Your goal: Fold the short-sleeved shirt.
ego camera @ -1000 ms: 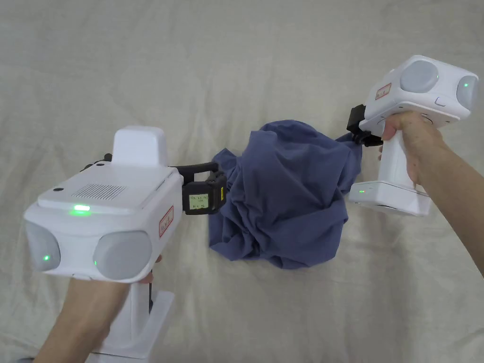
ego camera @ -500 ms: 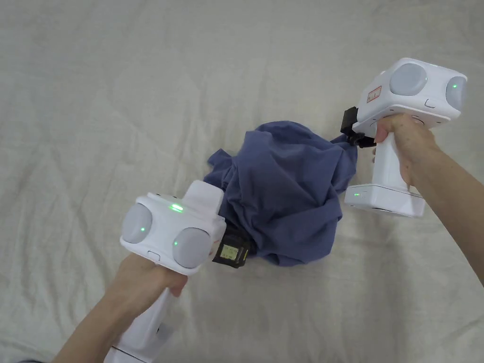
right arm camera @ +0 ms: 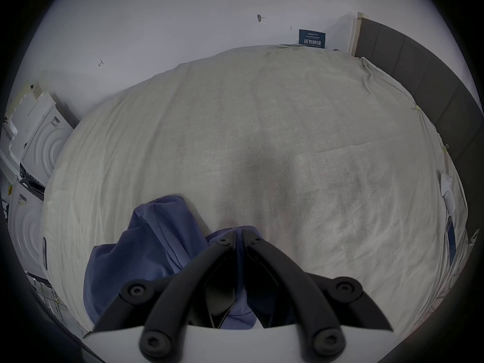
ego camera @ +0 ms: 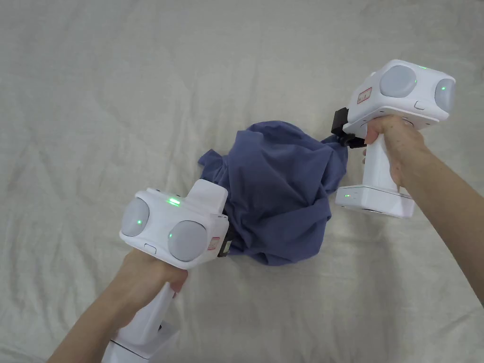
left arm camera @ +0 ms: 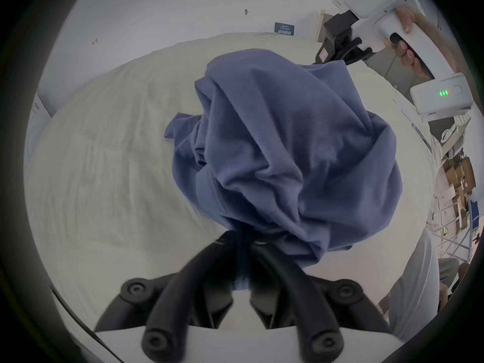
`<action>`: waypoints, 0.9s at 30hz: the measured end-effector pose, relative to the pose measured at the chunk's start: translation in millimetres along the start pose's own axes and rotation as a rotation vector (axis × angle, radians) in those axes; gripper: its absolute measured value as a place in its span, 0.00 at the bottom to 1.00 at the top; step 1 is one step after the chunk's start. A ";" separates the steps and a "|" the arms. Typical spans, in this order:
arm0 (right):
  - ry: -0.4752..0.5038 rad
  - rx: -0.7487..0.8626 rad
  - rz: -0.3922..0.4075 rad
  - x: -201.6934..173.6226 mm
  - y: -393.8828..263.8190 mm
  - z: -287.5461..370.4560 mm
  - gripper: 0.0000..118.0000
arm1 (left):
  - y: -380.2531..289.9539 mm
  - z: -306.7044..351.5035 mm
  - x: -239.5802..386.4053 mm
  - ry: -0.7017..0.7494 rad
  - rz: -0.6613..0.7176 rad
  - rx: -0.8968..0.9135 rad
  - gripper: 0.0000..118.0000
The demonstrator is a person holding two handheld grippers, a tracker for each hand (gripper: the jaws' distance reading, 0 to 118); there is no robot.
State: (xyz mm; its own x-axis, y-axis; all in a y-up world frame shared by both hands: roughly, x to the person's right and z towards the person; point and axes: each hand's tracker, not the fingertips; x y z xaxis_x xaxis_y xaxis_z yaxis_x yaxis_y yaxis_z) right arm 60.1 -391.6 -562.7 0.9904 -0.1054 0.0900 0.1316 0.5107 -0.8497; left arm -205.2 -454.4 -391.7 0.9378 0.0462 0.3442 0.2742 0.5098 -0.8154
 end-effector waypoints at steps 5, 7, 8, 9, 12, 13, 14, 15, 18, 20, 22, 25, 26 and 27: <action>0.003 0.006 0.009 -0.5 -1.6 10.3 0.02 | -0.2 12.8 -11.2 -0.041 0.128 0.040 0.00; 0.006 0.017 0.007 0.9 -0.7 16.8 0.02 | 0.8 23.9 -14.3 -0.052 0.164 0.069 0.00; 0.011 0.027 0.002 2.0 0.1 21.8 0.02 | 1.4 28.9 -16.0 -0.060 0.179 0.076 0.00; 0.019 0.036 -0.001 3.3 0.7 26.6 0.02 | 1.9 33.0 -18.0 -0.068 0.192 0.084 0.00; 0.046 0.080 -0.005 8.2 3.3 48.9 0.02 | 7.6 56.3 -27.8 -0.032 0.269 0.178 0.00; 0.056 0.095 -0.004 10.7 4.6 57.3 0.02 | 10.5 65.4 -33.6 -0.024 0.295 0.212 0.00; 0.067 0.116 -0.006 13.7 6.4 66.7 0.02 | 15.3 77.8 -39.4 -0.023 0.326 0.243 0.00; 0.073 0.136 -0.016 16.8 8.0 76.0 0.02 | 18.8 86.8 -46.3 -0.019 0.348 0.264 0.00; 0.102 0.192 -0.050 28.9 14.3 109.5 0.02 | 32.8 116.0 -69.3 0.027 0.386 0.328 0.00; 0.106 0.238 -0.050 36.6 18.6 135.8 0.02 | 41.3 138.4 -84.5 0.063 0.409 0.373 0.00; 0.111 0.285 -0.046 43.6 21.4 161.4 0.02 | 50.0 162.2 -99.0 0.070 0.443 0.422 0.00; 0.139 0.350 -0.069 55.7 23.6 202.2 0.02 | 59.2 204.7 -118.4 0.105 0.483 0.518 0.00; 0.142 0.364 -0.067 59.6 23.7 215.7 0.02 | 61.8 217.1 -123.8 0.125 0.489 0.544 0.00; 0.143 0.380 -0.060 62.9 23.5 227.7 0.02 | 63.8 233.5 -129.8 0.144 0.493 0.574 0.00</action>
State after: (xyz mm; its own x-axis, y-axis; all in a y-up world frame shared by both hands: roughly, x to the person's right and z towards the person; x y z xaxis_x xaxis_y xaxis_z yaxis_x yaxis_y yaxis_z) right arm 135.4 -191.9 -458.7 0.9680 -0.2480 0.0376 0.2218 0.7762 -0.5901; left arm -359.3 -227.3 -379.7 0.9520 0.2916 -0.0929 -0.2997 0.8267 -0.4761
